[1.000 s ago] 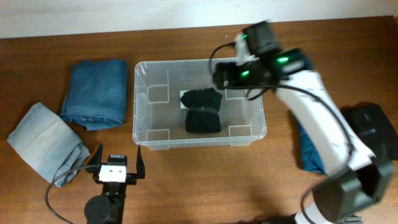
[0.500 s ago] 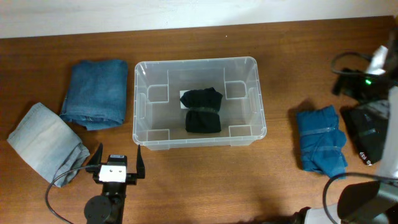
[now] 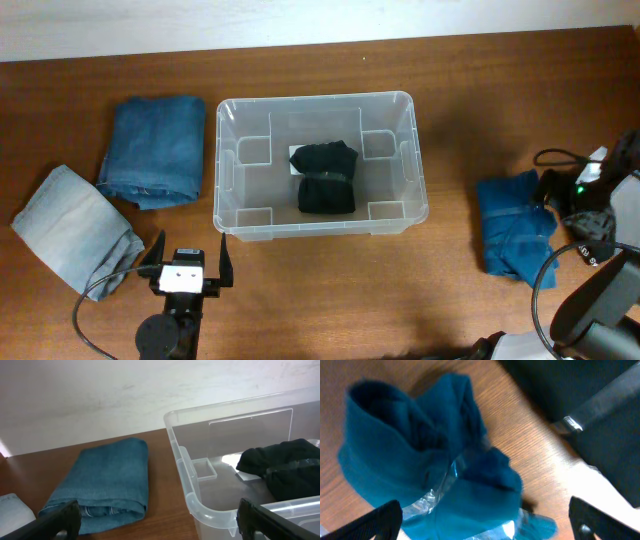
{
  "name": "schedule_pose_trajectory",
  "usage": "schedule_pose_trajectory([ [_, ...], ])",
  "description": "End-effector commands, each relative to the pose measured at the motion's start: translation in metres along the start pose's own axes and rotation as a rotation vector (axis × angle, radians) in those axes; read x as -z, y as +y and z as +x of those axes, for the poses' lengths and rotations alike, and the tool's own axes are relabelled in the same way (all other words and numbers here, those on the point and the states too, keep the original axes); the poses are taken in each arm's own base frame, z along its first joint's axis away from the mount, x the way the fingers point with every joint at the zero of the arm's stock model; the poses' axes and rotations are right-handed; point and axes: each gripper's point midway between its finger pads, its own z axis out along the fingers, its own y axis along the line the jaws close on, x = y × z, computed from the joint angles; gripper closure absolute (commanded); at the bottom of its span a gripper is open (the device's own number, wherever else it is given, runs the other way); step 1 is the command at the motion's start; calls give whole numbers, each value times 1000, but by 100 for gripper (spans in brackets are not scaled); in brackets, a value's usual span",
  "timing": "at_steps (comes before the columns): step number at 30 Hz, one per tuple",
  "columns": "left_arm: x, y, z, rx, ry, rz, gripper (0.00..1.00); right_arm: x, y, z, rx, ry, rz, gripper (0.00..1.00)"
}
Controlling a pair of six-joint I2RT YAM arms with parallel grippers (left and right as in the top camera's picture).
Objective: Pack container
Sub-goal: 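Return the right gripper to the teal folded cloth and grasp it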
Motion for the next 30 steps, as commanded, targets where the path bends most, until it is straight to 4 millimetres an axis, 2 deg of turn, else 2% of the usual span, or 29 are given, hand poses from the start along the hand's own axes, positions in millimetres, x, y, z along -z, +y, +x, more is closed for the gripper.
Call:
schedule_pose_trajectory([
  [1, 0, -1, 1, -17, -3, 8, 1, -20, 7, 15, 31, 16, -55, 2],
  [5, 0, -1, 1, -17, -3, 8, 1, -35, 25, 24, 19, 40, -174, 1],
  [8, 0, -1, 1, -17, -3, 8, 1, -42, 36, 38, -68, 115, -243, 1],
  [10, 0, -1, 1, -17, -3, 8, 1, -38, 51, 44, -91, 150, -335, 1],
  [12, 0, -1, 1, -17, -3, 8, 1, -27, 76, 47, -124, 176, -489, 1],
  [15, 0, -1, 1, -17, -3, 8, 1, -18, 89, 47, -178, 198, -574, 1],
  [16, 0, -1, 1, -17, -3, 8, 1, -21, 85, 47, -174, 194, -549, 1],
  [19, 0, -1, 1, -16, -3, 8, 1, -40, 42, 51, -153, 185, -270, 1],
  [22, 0, -1, 1, -17, -3, 8, 1, -45, 16, 53, -140, 178, -117, 1],
  [27, 0, -1, 1, -17, -3, 8, 1, -48, 22, 39, -116, 121, -133, 1],
  [30, 0, -1, 1, -17, -3, 8, 1, -49, 33, 32, -74, 93, -139, 1],
])
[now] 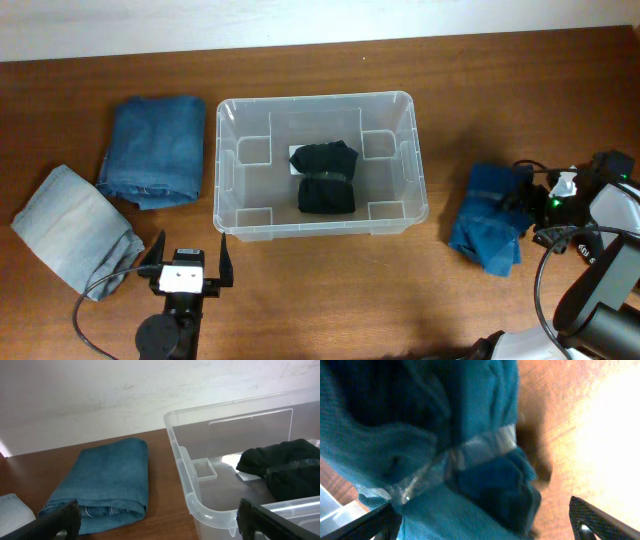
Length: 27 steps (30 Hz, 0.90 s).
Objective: Pack container
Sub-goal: 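Return the right gripper to the teal folded cloth and grasp it, then carry the teal cloth into the bin beside the black cloth, release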
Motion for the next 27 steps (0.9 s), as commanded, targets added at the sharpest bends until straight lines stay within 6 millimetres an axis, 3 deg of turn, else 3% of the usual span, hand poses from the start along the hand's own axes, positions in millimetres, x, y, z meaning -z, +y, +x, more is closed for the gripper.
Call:
schedule_pose_trajectory([
  [1, 0, -2, 1, -17, -2, 8, 1, -7, -2, -3, 32, -15, 67, 1],
  [4, 0, -2, 1, -17, -2, 8, 1, -10, 7, -3, 64, -18, 64, 0],
  [12, 0, -2, 1, -16, -3, 8, 1, -26, 5, 0, 69, 11, 71, 19],
  [14, 0, -2, 1, -17, -3, 8, 1, -32, 3, 2, 64, 31, 73, 31],
  [17, 0, -2, 1, -17, -3, 8, 1, -33, 2, 3, 62, 36, 75, 63],
  [20, 0, -2, 1, -17, -3, 8, 1, -33, 3, 3, 62, 38, 71, 85],
  [24, 0, -2, 1, -17, -3, 8, 1, -22, 8, -1, 63, 32, 69, 92],
  [27, 0, -2, 1, -17, -3, 8, 1, 7, 27, -14, 76, -2, 23, 93],
])
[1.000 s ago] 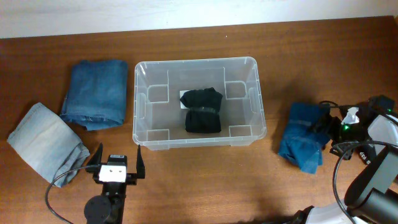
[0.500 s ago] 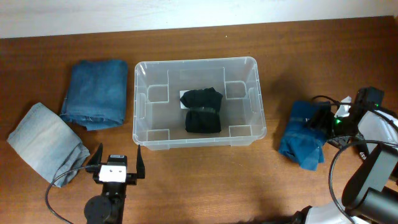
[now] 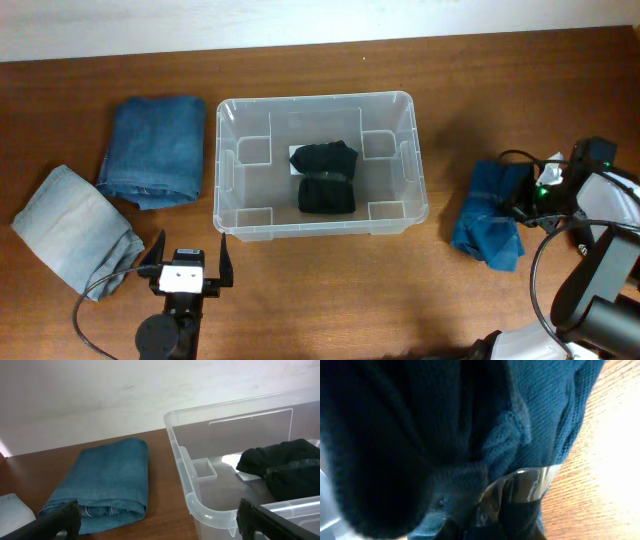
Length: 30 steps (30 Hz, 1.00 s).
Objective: Pack container
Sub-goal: 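Carry the teal cloth into the bin beside the black cloth, release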
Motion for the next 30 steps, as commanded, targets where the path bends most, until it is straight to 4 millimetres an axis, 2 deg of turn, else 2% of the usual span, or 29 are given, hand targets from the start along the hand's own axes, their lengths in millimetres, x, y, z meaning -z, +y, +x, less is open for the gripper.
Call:
schedule_pose_trajectory([
  [1, 0, -2, 1, -17, -3, 8, 1, 26, 9, -14, 17, -29, 20, 94],
  [2, 0, -2, 1, -17, -3, 8, 1, 38, 17, -18, 25, -45, 2, 94],
  [5, 0, -2, 1, -17, -3, 8, 1, 99, 54, -33, 96, -127, -51, 94],
  [6, 0, -2, 1, -17, -3, 8, 1, 111, 62, -34, 114, -143, -55, 94],
  [8, 0, -2, 1, -17, -3, 8, 0, 144, 91, -31, 197, -180, -83, 94],
  [9, 0, -2, 1, -17, -3, 8, 1, 166, 112, -25, 259, -204, -103, 94],
  [12, 0, -2, 1, -17, -3, 8, 1, 204, 160, -6, 394, -261, -146, 94],
  [13, 0, -2, 1, -17, -3, 8, 1, 215, 179, 4, 448, -278, -174, 94],
  [15, 0, -2, 1, -17, -3, 8, 1, 223, 208, 23, 544, -290, -217, 94],
  [17, 0, -2, 1, -17, -3, 8, 1, 218, 244, 49, 668, -269, -263, 94],
  [20, 0, -2, 1, -17, -3, 8, 1, 198, 272, 72, 745, -203, -279, 94],
  [25, 0, -2, 1, -16, -3, 8, 1, 158, 301, 87, 792, -119, -270, 94],
  [30, 0, -2, 1, -17, -3, 8, 1, 106, 325, 87, 720, -57, -228, 94],
])
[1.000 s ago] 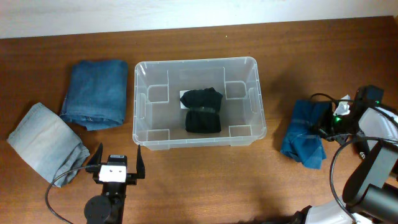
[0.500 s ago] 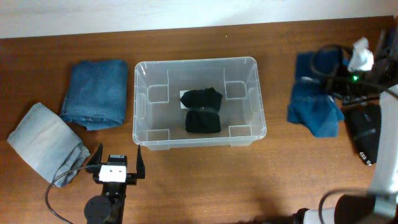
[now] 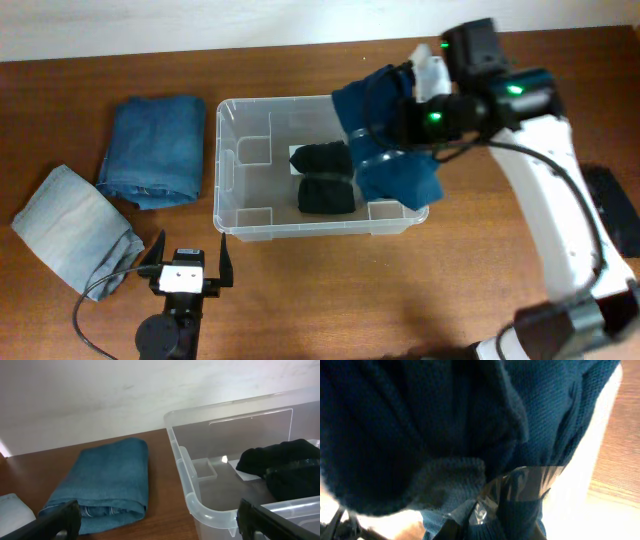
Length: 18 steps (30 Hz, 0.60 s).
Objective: Pack container
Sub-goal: 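Carry the teal cloth into the bin beside the black cloth, release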
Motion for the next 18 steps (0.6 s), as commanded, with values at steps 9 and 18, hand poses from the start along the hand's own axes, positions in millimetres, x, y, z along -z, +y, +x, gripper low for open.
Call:
schedule_pose_trajectory([
  [9, 0, -2, 1, -17, -3, 8, 1, -79, -39, 5, -137, 106, 263, 94],
  [18, 0, -2, 1, -17, -3, 8, 1, -125, -64, 26, -186, 215, 335, 94],
])
